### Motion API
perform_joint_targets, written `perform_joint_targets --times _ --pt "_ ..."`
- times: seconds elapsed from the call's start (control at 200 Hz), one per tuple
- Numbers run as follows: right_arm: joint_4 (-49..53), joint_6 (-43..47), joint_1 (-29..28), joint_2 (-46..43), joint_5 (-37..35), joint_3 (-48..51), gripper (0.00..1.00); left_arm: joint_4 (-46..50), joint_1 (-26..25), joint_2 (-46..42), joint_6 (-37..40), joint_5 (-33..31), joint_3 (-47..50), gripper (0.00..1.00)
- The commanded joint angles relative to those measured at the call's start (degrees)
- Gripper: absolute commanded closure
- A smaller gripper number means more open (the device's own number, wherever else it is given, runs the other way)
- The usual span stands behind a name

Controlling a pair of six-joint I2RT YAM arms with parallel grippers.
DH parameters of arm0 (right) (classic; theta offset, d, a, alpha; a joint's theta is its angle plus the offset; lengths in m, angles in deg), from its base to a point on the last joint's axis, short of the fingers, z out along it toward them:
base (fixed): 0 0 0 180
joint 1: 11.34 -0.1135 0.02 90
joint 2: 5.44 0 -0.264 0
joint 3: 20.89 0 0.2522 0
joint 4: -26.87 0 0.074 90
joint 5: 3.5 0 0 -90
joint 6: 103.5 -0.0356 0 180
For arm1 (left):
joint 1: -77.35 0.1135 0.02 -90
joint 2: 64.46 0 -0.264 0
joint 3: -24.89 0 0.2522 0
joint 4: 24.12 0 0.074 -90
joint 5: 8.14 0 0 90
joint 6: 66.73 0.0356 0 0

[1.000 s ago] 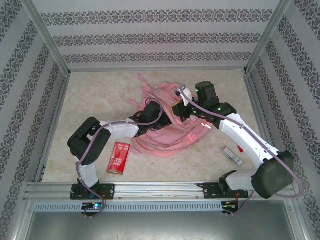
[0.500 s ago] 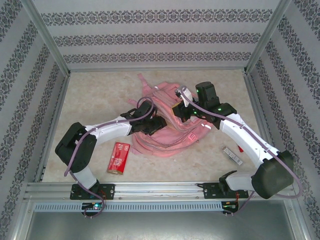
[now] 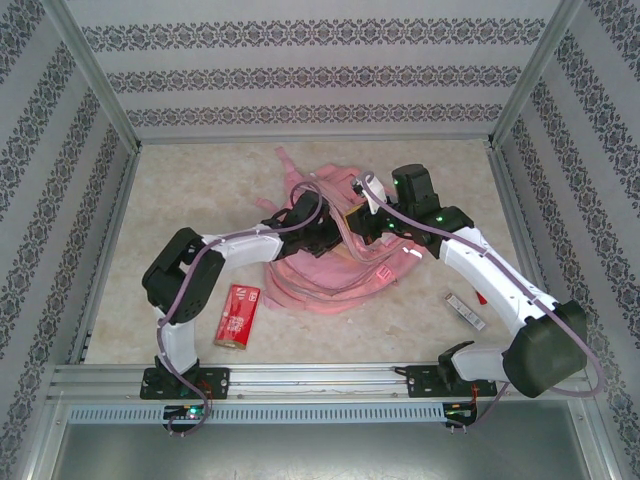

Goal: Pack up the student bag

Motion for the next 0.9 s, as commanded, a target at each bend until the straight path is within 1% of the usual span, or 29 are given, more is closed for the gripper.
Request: perform_joint_targets --times 0.0,0.12,0.225,0.28,0.34,0.44,0.535,0.57,0.655,0.819,0.894 --pt "-2.0 1.3 -0.4 -2.7 3.6 0.3 1.0 -4.5 0.2 3.7 0.8 -0.2 -2.9 1.0" --pt "-1.9 1.4 -0.4 -2.6 3.4 0.3 1.0 -4.0 0.2 5.5 2.2 -1.3 -6.5 1.0" --pt "-1.4 1.7 -0.4 -3.1 3.1 -0.2 1.0 -1.8 0.2 3.8 1.2 -2.9 -5.3 1.0" --pt "-1.0 2.3 -0.2 -3.5 2.8 -0.3 1.0 0.8 0.2 0.9 -0.1 -5.2 -2.8 0.94" --pt "-0.4 2.8 0.0 -3.7 2.7 -0.3 1.0 3.8 0.2 -2.9 -1.0 -8.0 0.3 0.84" --pt "-0.1 3.5 0.2 -3.6 2.7 -0.1 1.0 10.6 0.2 -8.1 -0.9 -11.2 3.0 0.78" --pt "-0.9 3.1 0.1 -3.1 3.3 0.0 1.0 14.3 0.2 -8.9 -0.8 -9.9 3.0 0.77" --pt "-1.2 2.8 0.1 -2.8 3.4 -0.1 1.0 14.0 0.1 -8.5 -1.1 -8.8 3.0 0.76" --pt "-1.3 2.8 -0.2 -2.3 3.5 -0.6 1.0 12.2 0.2 -6.5 -2.7 -6.9 3.2 0.69" --pt "-0.9 3.1 -0.5 -2.5 3.4 -1.2 1.0 14.0 0.2 -2.2 -2.5 -6.3 -0.8 0.65" --pt "-0.7 3.4 -0.5 -2.8 3.4 -1.1 1.0 12.5 0.2 -0.9 -3.2 -6.7 -1.3 0.65"
